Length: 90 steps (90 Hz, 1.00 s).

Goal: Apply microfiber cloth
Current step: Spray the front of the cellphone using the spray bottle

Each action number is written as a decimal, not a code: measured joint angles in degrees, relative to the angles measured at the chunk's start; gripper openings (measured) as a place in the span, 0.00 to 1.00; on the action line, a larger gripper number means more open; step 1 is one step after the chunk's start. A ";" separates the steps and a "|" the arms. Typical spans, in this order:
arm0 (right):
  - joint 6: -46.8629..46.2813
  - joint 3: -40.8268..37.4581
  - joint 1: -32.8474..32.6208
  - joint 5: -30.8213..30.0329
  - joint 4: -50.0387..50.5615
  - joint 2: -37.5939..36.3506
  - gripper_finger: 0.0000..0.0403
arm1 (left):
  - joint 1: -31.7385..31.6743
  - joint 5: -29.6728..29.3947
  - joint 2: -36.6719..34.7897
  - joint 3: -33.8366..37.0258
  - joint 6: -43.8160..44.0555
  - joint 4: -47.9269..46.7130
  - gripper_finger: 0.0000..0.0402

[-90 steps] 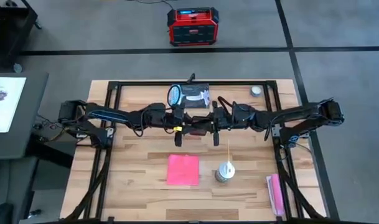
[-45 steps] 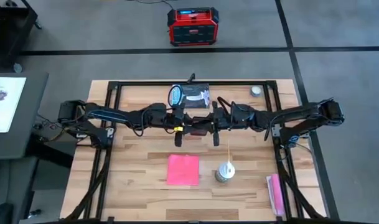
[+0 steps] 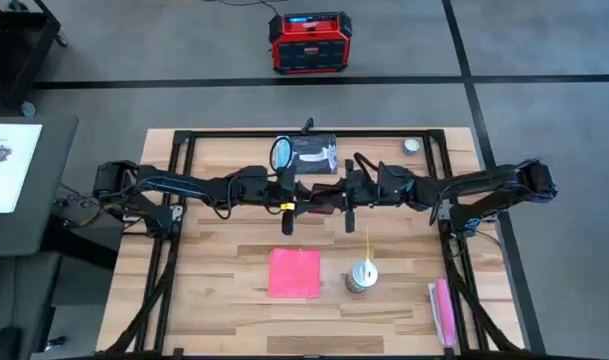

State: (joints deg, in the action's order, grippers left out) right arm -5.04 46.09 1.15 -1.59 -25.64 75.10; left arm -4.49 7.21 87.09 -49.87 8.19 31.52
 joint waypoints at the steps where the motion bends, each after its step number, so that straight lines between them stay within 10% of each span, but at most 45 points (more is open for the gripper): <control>1: 0.01 -0.01 0.00 -0.02 0.04 -0.07 0.03 | 0.00 0.00 0.00 0.00 -0.04 0.03 0.17; 90: 0.40 -0.01 -0.27 -0.12 -0.12 0.03 0.07 | -0.02 -1.44 0.00 0.00 -3.02 1.56 0.01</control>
State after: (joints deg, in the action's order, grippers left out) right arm -4.64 46.09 0.88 -1.71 -25.75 75.13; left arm -4.51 5.78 87.09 -49.87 5.17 33.08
